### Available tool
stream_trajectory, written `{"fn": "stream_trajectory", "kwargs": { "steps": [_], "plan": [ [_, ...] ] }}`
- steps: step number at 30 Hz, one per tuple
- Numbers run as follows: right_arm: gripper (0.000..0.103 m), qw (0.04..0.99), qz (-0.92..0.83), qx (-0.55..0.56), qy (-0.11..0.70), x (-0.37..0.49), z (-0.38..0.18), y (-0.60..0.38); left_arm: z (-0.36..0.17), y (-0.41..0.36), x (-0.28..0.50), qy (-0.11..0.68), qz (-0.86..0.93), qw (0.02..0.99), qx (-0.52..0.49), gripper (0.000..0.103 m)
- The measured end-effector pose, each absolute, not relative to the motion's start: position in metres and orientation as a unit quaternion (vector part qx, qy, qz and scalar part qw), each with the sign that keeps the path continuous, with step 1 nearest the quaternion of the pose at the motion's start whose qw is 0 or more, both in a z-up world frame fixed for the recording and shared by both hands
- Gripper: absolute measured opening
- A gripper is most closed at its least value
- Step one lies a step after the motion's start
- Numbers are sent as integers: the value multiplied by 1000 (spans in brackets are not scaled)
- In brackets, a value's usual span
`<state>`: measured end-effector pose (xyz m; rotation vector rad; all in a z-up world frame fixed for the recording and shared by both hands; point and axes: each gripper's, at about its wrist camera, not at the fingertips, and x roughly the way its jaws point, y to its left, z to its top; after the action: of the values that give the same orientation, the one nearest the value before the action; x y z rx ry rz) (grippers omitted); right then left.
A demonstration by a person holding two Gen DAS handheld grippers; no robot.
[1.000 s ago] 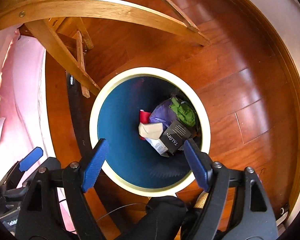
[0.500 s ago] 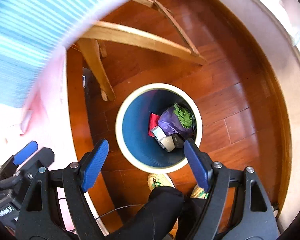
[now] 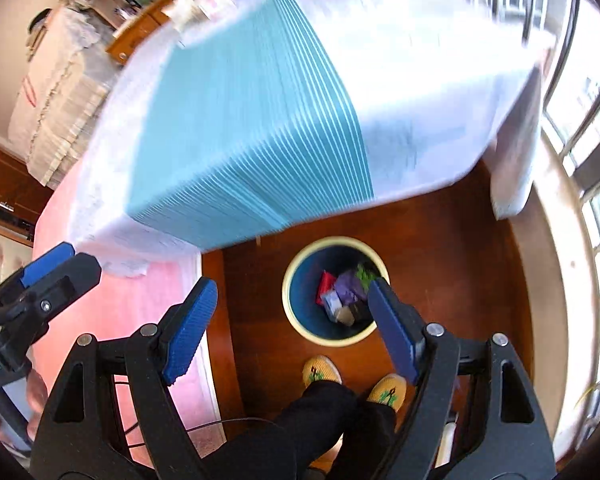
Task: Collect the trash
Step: 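Raise both open tools back toward the table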
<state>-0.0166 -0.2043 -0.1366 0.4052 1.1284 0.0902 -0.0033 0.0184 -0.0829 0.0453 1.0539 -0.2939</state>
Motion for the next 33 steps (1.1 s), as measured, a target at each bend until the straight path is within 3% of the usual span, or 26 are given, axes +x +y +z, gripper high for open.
{"fn": "stream_trajectory", "kwargs": {
  "steps": [13, 23, 33],
  "plan": [
    [76, 896, -18, 93, 433, 19, 1, -196, 56, 40, 40, 415, -162, 895, 39, 95],
    [76, 911, -78, 30, 403, 74, 3, -195, 67, 44, 95, 406, -165, 897, 57, 95],
    [76, 902, -89, -68, 417, 177, -56, -221, 26, 13, 156, 435, -146, 887, 62, 95]
  ]
}}
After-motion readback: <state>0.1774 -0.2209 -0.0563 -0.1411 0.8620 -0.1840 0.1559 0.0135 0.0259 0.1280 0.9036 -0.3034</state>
